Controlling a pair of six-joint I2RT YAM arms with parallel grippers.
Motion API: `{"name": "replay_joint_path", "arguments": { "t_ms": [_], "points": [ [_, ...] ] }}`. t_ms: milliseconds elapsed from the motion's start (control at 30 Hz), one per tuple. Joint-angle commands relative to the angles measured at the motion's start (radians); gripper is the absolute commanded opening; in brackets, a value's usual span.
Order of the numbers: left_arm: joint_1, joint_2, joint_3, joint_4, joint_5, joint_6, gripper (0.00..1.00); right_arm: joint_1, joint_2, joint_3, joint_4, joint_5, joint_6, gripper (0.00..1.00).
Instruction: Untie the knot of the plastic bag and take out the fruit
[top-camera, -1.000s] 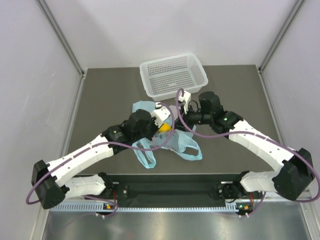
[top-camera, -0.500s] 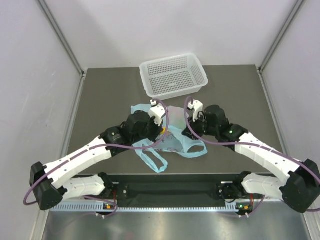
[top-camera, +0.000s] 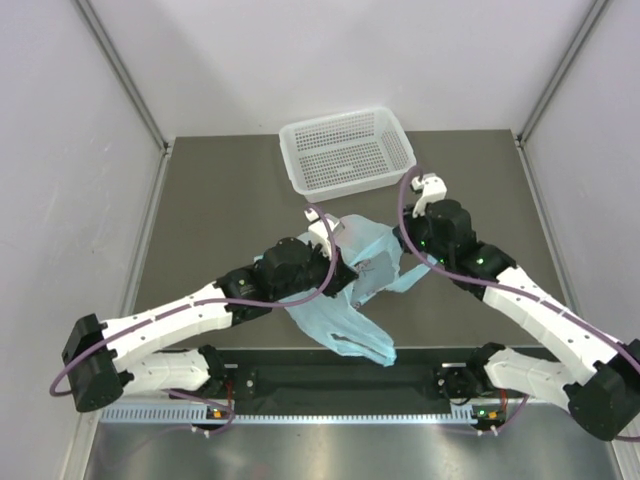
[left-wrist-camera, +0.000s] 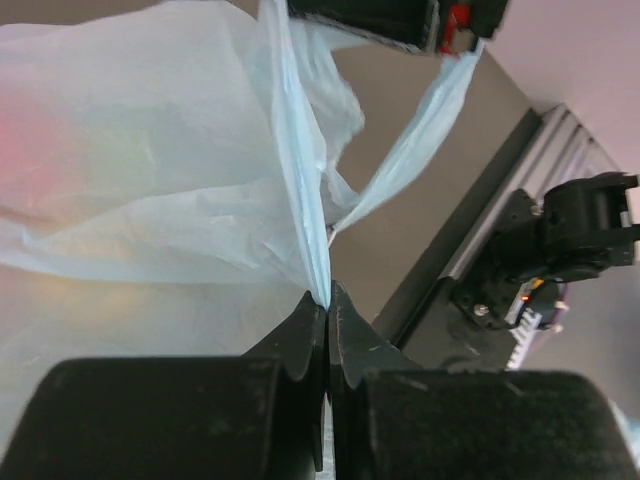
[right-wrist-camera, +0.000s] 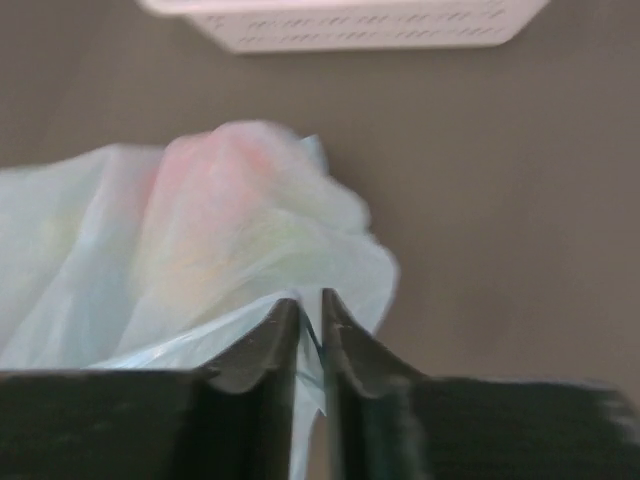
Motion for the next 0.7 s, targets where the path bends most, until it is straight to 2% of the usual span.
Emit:
{"name": "replay_joint_path", "arguments": {
  "t_ms": [0,33,67,100,133,200,300,367,467,500,600,633,667],
  "points": [
    [-0.029,0.02,0.009,0.157,0.079,-0.091,0.0,-0.089,-0.006,0.068,-0.031,0.255,-0.02,0.19],
    [-0.029,0.026,0.023,0.166,0.076,-0.09,0.0,-0.089,-0.023,0.068,-0.022,0.246,-0.021,0.35],
    [-0.029,0.028,0.029,0.162,0.05,-0.085,0.0,-0.089,-0.045,0.053,-0.01,0.217,-0.028,0.42],
    [-0.029,0.02,0.035,0.154,0.027,-0.079,0.0,-0.089,-0.099,0.039,0.012,0.116,-0.043,0.47],
    [-0.029,0.002,0.04,0.134,0.003,-0.071,0.0,-0.087,-0.13,0.015,0.032,0.088,-0.043,0.57],
    [-0.027,-0.018,0.043,0.1,-0.106,-0.048,0.0,-0.089,-0.22,-0.004,0.032,0.042,-0.037,0.69],
    [-0.026,-0.049,0.035,0.027,-0.154,-0.01,0.0,-0.091,-0.32,-0.021,0.013,-0.036,-0.038,0.82],
    [-0.024,-0.066,0.025,-0.024,-0.177,-0.004,0.0,-0.089,-0.352,-0.024,-0.005,-0.115,-0.06,0.83],
    [-0.026,-0.102,-0.009,-0.033,-0.218,-0.001,0.0,-0.088,-0.369,-0.028,-0.023,-0.303,-0.064,0.74],
    [-0.024,-0.112,-0.017,-0.033,-0.227,-0.004,0.0,-0.089,-0.363,-0.031,-0.026,-0.39,-0.06,0.63],
    [-0.023,-0.142,-0.034,-0.03,-0.252,-0.002,0.0,-0.074,-0.362,-0.083,0.024,-0.498,-0.04,0.38],
    [-0.021,-0.149,-0.035,-0.032,-0.261,-0.001,0.0,-0.065,-0.365,-0.123,0.047,-0.539,-0.028,0.15],
    [-0.018,-0.152,-0.035,-0.035,-0.263,0.005,0.0,-0.037,-0.363,-0.14,0.079,-0.552,-0.022,0.06]
  ]
}}
